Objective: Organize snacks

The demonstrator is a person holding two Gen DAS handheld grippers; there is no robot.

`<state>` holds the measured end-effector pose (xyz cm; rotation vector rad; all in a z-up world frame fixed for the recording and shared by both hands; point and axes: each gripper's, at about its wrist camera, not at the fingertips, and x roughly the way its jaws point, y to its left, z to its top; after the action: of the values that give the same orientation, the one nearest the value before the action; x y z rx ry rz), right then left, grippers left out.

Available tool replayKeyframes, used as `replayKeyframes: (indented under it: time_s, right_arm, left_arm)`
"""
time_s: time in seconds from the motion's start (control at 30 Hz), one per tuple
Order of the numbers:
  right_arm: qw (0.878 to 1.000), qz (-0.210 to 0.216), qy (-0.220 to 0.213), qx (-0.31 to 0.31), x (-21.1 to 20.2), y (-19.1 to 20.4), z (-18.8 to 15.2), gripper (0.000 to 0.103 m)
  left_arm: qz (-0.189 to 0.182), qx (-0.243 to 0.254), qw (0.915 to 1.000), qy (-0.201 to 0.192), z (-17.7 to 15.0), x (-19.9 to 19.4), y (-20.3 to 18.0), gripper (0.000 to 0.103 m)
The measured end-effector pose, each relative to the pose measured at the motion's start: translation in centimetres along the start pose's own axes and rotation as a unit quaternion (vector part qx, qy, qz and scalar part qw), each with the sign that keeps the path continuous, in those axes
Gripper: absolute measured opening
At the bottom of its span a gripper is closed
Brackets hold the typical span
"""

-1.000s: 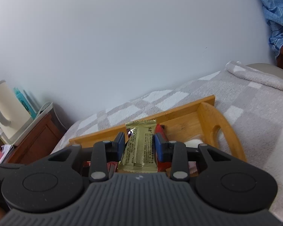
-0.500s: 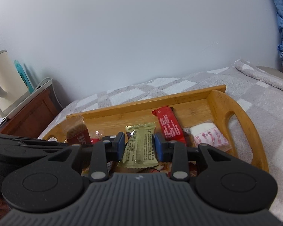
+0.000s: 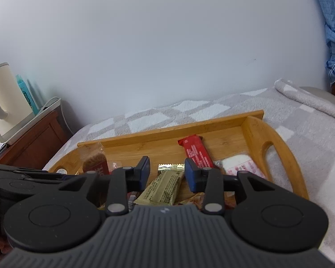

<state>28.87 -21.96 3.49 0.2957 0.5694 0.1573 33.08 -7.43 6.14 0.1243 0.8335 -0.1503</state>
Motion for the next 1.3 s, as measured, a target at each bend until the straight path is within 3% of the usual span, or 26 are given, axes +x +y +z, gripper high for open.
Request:
replayKeyframes:
  time_s: [0.13, 0.27, 0.77, 1.3]
  right_arm:
    - [1.000, -0.005, -0.007, -0.006, -0.8, 0.1, 0.3, 0.048]
    - [1.000, -0.011, -0.021, -0.017, -2.1, 0.4, 0.7, 0.061]
    - [0.997, -0.032, -0.050, -0.042, -9.1, 1.3, 0.4, 0.074]
    - [0.997, -0.040, -0.050, -0.046, -12.6, 1.4, -2.3, 0.080]
  left_arm:
    - [0.007, -0.004, 1.0000, -0.006, -0.1, -0.9, 0.2, 0.038]
    - [0.008, -0.005, 0.9999, -0.011, -0.3, -2.1, 0.3, 0.047]
    - [0.002, -0.021, 0.9992, -0.034, -2.3, -7.4, 0.2, 0.078]
    - [0.005, -0.045, 0.9987, -0.022, -7.2, -10.9, 0.1, 0.083]
